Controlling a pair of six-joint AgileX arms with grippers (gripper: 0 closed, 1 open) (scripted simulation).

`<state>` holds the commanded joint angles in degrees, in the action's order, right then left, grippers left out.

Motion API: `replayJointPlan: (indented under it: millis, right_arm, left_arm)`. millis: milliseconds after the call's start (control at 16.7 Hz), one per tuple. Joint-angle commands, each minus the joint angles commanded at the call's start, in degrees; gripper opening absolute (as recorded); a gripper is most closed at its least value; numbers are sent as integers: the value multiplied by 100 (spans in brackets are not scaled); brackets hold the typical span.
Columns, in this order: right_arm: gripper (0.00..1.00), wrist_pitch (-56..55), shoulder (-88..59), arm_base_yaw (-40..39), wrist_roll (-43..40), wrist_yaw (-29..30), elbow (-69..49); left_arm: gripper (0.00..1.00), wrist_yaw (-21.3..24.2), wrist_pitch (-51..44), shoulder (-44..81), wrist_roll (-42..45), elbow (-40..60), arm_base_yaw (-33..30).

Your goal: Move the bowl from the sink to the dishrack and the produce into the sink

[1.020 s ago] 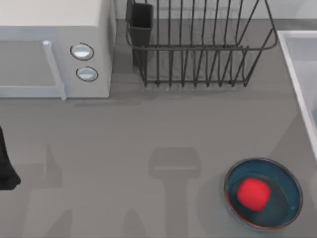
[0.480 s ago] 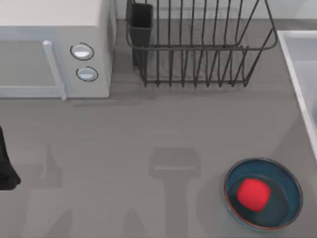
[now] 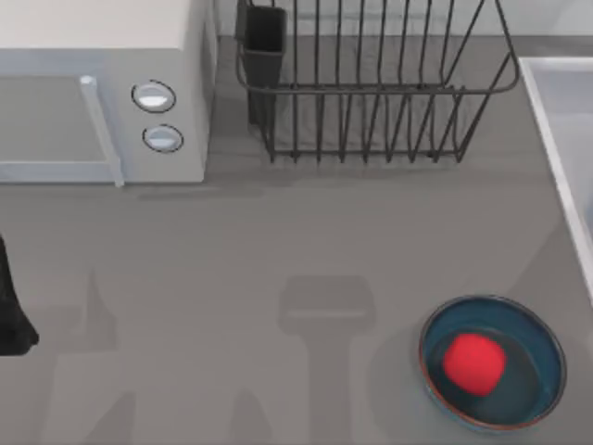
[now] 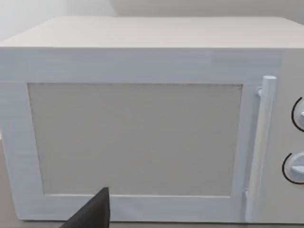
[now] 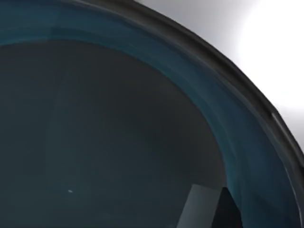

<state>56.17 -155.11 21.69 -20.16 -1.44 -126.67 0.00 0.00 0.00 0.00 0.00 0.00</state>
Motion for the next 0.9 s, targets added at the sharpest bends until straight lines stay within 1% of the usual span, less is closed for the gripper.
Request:
replayJointPlan:
  millis: [60, 120, 660, 900]
  right_arm:
    - [2, 0, 0, 0, 0, 0, 0]
    - [0, 0, 0, 0, 0, 0, 0]
    - [0, 4, 45, -14, 4, -5, 18]
    - [0, 336, 654, 249, -217, -40, 344]
  left_arm:
    - [100, 0, 0, 0, 0, 0, 0]
    - [100, 0, 0, 0, 0, 0, 0]
    - [100, 0, 0, 0, 0, 0, 0]
    - [100, 0, 0, 0, 0, 0, 0]
